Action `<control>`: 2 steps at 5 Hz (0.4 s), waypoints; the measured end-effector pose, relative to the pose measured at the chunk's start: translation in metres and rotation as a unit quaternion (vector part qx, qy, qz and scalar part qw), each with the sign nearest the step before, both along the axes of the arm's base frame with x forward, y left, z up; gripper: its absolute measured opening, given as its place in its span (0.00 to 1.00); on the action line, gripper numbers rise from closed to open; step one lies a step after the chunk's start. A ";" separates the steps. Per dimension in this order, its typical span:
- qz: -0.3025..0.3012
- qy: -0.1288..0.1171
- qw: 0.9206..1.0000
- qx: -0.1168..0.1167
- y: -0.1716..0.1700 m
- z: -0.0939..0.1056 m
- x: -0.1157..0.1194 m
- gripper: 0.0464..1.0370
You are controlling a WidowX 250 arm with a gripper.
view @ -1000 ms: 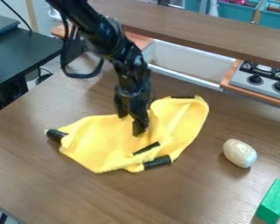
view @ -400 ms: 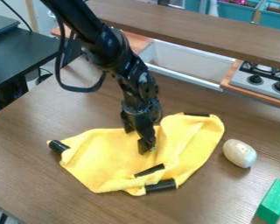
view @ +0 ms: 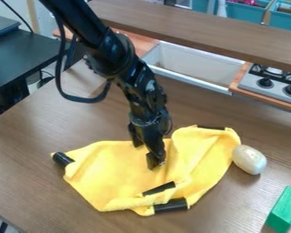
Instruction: Fold the cloth from bottom right to middle
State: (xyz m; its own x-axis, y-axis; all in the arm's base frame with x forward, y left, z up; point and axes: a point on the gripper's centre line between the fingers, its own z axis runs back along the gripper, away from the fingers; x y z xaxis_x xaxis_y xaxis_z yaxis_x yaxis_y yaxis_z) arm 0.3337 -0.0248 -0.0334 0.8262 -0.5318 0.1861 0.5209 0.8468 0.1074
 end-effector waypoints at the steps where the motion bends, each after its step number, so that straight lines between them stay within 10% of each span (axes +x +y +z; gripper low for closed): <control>1: -0.003 0.000 1.000 -0.001 -0.001 0.000 0.000 0.96; 2: 0.004 0.014 1.000 0.005 0.008 -0.001 0.006 0.96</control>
